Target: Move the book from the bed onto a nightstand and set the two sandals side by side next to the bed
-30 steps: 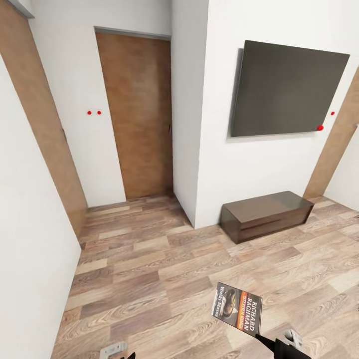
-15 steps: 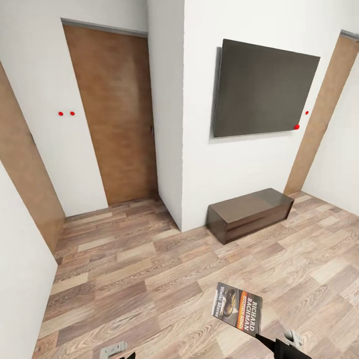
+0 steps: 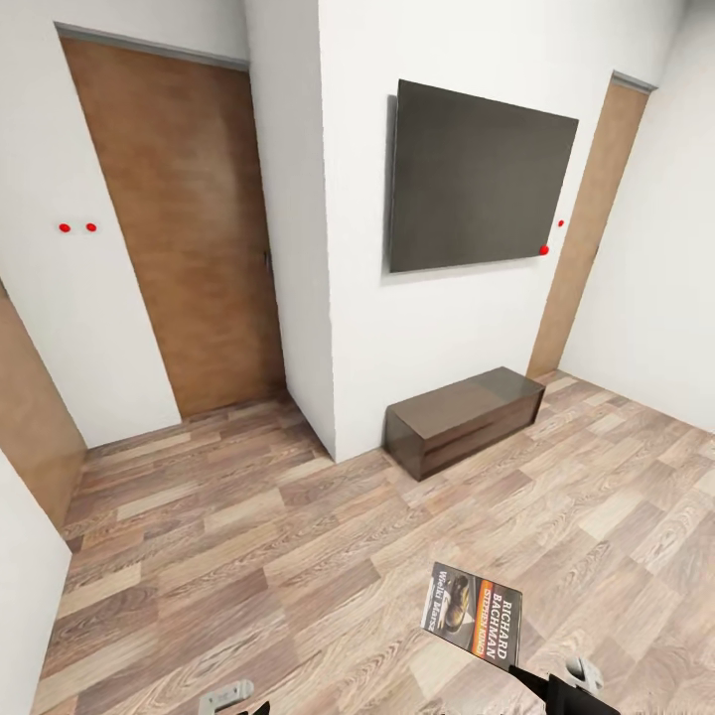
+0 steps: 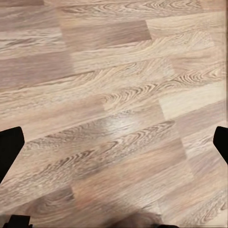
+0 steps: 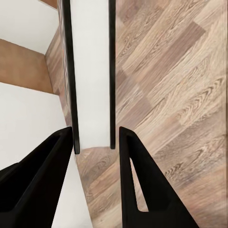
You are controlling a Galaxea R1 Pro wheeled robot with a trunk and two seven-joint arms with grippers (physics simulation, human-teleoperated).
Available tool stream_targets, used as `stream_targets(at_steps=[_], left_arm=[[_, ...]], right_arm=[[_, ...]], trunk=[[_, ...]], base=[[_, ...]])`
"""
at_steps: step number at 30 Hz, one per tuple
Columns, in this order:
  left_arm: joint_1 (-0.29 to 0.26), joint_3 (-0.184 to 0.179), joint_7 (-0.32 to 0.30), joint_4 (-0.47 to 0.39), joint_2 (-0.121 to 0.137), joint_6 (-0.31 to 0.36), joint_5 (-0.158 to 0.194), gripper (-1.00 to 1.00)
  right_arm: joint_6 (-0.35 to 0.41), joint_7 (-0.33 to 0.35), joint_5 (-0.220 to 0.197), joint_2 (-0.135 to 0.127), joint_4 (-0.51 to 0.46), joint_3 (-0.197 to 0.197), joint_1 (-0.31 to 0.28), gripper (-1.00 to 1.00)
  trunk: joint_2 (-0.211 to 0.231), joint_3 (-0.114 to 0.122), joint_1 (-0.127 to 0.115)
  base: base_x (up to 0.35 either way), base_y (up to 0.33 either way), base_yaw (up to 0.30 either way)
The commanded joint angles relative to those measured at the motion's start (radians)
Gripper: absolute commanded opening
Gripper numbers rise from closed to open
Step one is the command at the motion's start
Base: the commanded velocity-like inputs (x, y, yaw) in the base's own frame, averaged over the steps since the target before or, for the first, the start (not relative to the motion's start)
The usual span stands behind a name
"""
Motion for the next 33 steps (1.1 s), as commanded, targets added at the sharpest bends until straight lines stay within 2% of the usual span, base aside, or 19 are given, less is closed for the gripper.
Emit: stream_targets(at_steps=[1, 12, 33], left_arm=[[-0.001, 0.001, -0.007, 0.001, 0.0, -0.001, 0.01, 1.0], [-0.001, 0.001, -0.007, 0.001, 0.0, -0.001, 0.01, 1.0], [-0.001, -0.001, -0.007, 0.001, 0.0, -0.001, 0.01, 1.0]], right_arm=[[0.011, 0.004, -0.001, 0.0, 0.0, -0.011, -0.001, -1.0], [0.011, 0.004, -0.001, 0.0, 0.0, -0.011, -0.001, -1.0], [0.011, 0.004, -0.001, -0.001, 0.0, -0.011, -0.001, -1.0]], trunk=[[-0.001, -0.002, 0.0], [-0.001, -0.002, 0.0], [-0.001, -0.002, 0.0]], base=[[0.03, 0.0, -0.223], [0.191, 0.0, -0.223], [0.01, 0.0, -0.223]])
